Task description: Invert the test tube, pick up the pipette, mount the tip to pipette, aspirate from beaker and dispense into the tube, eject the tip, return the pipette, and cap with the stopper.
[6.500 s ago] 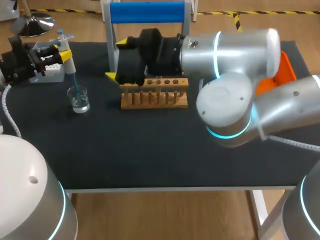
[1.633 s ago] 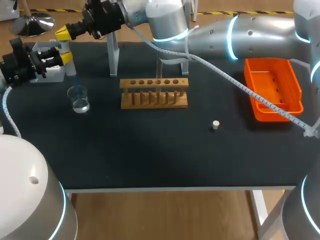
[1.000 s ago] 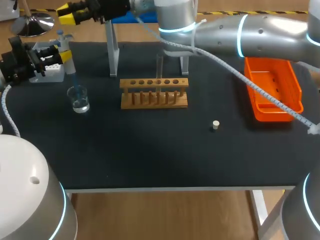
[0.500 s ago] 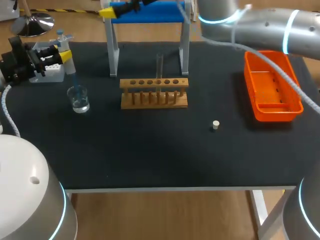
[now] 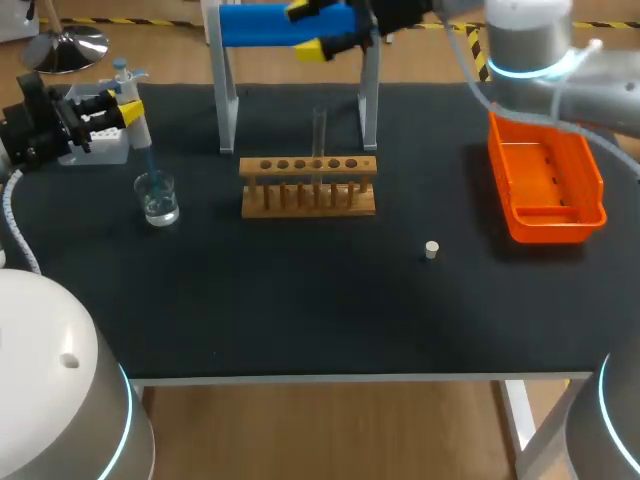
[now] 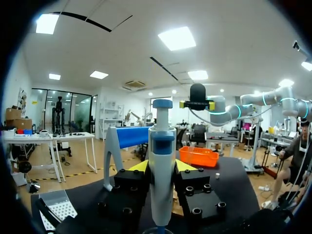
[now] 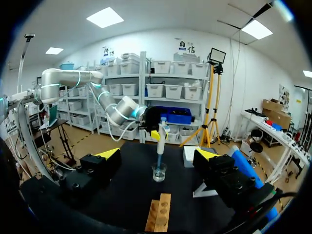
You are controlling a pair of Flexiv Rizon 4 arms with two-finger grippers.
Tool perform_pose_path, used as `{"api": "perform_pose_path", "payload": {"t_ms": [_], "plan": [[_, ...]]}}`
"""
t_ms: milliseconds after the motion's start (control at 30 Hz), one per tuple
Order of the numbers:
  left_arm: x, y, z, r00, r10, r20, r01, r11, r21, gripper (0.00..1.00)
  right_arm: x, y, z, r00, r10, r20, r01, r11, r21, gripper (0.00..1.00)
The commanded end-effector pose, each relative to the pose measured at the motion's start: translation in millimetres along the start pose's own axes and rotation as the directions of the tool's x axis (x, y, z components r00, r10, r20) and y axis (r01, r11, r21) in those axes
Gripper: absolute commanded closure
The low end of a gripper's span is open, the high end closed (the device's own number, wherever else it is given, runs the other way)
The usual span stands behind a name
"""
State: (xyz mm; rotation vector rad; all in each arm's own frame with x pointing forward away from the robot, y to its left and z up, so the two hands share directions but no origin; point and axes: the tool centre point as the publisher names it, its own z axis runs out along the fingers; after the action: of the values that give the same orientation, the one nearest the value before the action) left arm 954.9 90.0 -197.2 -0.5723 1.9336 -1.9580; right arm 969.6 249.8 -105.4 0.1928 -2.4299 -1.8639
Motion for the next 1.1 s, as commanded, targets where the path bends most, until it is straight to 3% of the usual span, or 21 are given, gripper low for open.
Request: {"api": "perform_pose_path", "payload": {"t_ms": [33,267,767,1100], "plan": [[-0.5,-0.3,-1,1.000,-0.001,-0.003,0.001,1.000,0.001,1.00,13,-23,-34,0.999,0.001,0.050,0.001,0.999,-0.045,0.00],[-0.5,-0.3,-1,1.000,-0.001,-0.003,0.001,1.000,0.001,1.00,9,-57,-43,0.998,0.014,0.062,-0.011,0.998,-0.058,0.00],[-0.5,-0.3,-1,1.000,-0.001,-0.003,0.001,1.000,0.001,1.00,2,-116,-34,0.996,0.037,0.080,-0.032,0.997,-0.066,0.00],[-0.5,-0.3,-1,1.000,-0.001,-0.003,0.001,1.000,0.001,1.00,-7,-145,-27,0.993,0.038,0.114,-0.037,0.999,-0.013,0.00]]}}
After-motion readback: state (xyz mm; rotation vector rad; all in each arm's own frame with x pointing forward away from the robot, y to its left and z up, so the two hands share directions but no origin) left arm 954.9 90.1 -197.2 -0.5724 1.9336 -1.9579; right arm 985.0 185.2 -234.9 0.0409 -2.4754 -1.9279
